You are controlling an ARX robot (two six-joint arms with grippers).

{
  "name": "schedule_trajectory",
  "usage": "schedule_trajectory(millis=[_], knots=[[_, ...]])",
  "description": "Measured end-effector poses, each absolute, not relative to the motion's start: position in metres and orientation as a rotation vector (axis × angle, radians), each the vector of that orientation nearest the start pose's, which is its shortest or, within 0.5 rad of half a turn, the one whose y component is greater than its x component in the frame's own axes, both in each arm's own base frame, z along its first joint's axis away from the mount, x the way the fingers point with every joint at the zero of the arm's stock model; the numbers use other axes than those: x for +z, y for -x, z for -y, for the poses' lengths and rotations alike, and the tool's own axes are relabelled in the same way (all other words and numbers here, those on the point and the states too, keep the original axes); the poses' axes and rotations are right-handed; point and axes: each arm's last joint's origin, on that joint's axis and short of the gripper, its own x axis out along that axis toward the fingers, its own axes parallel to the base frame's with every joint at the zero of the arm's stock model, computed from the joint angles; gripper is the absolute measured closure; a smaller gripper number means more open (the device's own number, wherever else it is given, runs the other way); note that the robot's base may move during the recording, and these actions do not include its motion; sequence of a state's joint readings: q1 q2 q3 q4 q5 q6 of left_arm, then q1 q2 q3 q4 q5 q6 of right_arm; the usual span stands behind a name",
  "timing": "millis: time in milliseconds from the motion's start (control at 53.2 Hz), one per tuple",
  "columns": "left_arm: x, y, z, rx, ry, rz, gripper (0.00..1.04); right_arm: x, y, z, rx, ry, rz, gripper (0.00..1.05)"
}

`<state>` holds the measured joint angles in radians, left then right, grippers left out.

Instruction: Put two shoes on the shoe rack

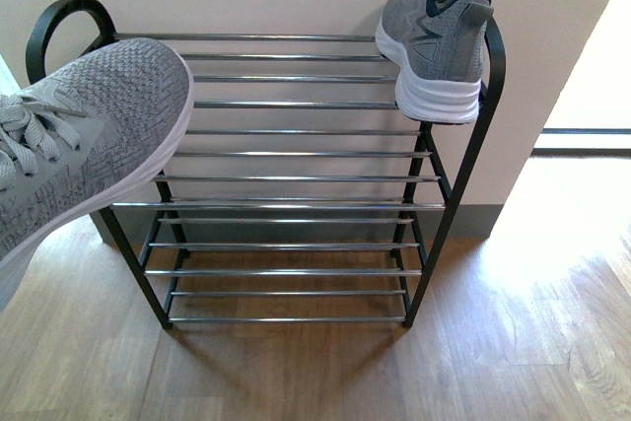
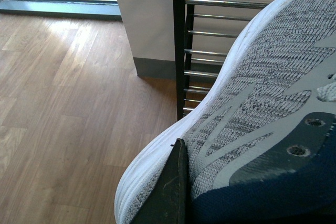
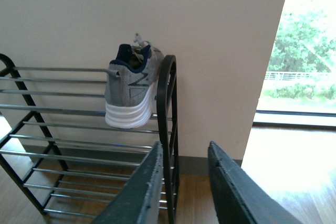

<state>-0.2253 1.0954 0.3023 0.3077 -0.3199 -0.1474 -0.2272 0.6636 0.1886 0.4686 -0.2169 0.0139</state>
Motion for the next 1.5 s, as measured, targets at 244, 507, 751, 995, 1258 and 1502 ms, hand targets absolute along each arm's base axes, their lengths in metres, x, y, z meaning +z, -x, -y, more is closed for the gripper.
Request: schedule_trajectory(millis=[244, 507, 751, 995, 1258, 1502], knots=[[0.161, -0.195, 0.035, 0.126, 0.014, -0.459, 1.03, 0.193, -0.139, 0.017, -0.008, -0.006, -0.007, 1.03], [0.161, -0.195, 0.035, 0.126, 0.014, -0.459, 1.03, 0.181, -0.128, 0.002, -0.011, -0.005, -0.009, 1.03], [0.161, -0.195, 0.035, 0.126, 0.014, -0.460, 1.03, 0.176, -0.121, 0.001, -0.004, -0.005, -0.005, 1.03], [0.161, -0.195, 0.035, 0.126, 0.014, -0.459, 1.03, 0.173, -0.116, 0.000, -0.004, -0.004, 0.022, 1.03], [0.161, -0.195, 0.035, 0.126, 0.014, -0.460, 1.03, 0.173, -0.110, 0.000, -0.004, -0.004, 0.022, 1.03], [0.161, -0.195, 0.035, 0.126, 0.014, -0.460, 1.03, 0.170, -0.097, 0.000, -0.004, -0.004, 0.012, 1.03]])
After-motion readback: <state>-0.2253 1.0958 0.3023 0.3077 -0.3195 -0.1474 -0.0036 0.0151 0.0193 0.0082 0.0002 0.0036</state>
